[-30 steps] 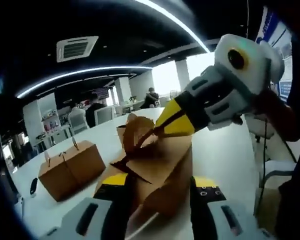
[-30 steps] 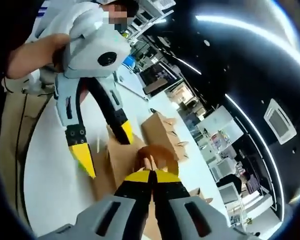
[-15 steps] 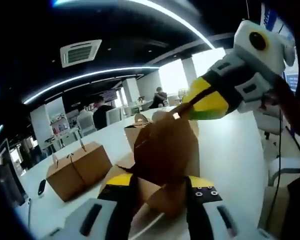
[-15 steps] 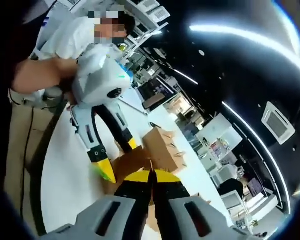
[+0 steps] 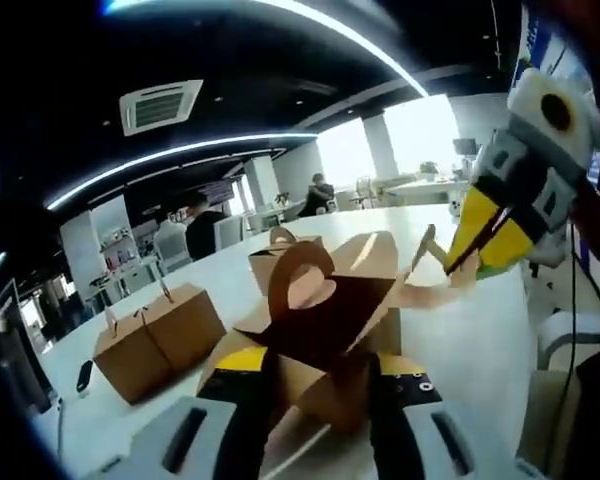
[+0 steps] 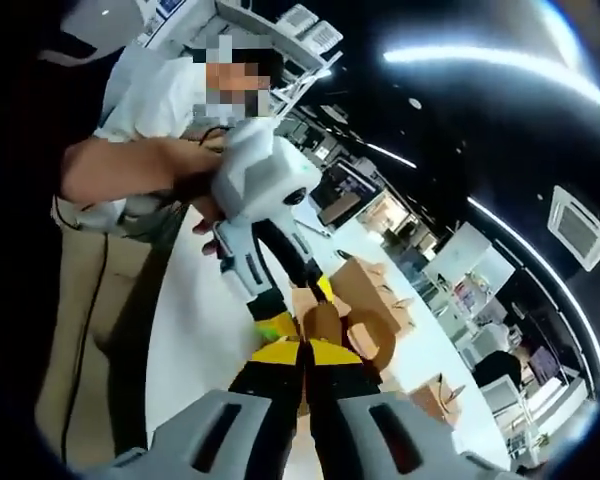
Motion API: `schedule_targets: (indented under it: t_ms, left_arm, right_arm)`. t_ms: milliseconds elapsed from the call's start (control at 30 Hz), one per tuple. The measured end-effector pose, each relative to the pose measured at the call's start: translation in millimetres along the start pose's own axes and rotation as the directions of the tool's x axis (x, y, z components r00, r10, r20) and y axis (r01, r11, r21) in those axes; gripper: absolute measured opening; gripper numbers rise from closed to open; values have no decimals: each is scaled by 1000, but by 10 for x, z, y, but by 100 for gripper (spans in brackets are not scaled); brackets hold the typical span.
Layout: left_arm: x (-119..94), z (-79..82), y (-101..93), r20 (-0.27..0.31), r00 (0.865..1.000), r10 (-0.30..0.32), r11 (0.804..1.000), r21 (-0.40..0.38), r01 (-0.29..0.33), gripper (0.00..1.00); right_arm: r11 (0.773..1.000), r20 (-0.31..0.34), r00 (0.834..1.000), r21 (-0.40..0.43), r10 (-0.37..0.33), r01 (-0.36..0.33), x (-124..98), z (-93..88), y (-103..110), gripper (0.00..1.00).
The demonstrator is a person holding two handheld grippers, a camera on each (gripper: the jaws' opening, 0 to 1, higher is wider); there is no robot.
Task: Pick up one paper box from the group, open the paper box, and remove the item inside
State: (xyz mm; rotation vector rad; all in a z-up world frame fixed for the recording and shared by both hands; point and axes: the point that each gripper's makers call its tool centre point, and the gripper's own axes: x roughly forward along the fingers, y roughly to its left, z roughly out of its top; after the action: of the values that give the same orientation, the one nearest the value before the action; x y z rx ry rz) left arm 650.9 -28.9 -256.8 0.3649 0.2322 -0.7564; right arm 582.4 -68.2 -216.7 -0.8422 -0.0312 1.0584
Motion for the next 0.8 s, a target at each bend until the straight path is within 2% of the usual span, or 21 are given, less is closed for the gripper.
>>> schedule_targets:
  t_ms: [300, 467, 600, 700, 767, 800]
  left_arm:
    - [-22, -20, 23, -7, 999, -47, 999, 21, 47, 38]
    - [3, -26, 5, -14, 999, -29, 998, 52, 29, 38]
    - [4, -32, 10, -17, 1000, -15, 997, 77, 16, 38]
    - [0, -43, 13, -35, 999, -9, 993, 114, 13, 38]
    - [-2, -48, 13, -43, 999, -9, 991, 130, 15, 38]
    - [2, -50, 5, -45, 999, -10, 990, 143, 16, 38]
  right_arm:
    - [996, -56, 995, -22, 82, -83, 84, -177, 286, 3]
    - [995, -108, 990, -22, 93, -96, 181, -299, 345, 3]
    - [995, -119, 989, -27, 89, -93, 172, -306, 336, 3]
    - [996, -106, 990, -17, 90, -92, 115, -259, 284, 4]
    - [996, -69, 994, 2, 87, -88, 81, -191, 242, 5]
    - [996, -24, 996, 29, 84, -84, 55, -103, 208, 6]
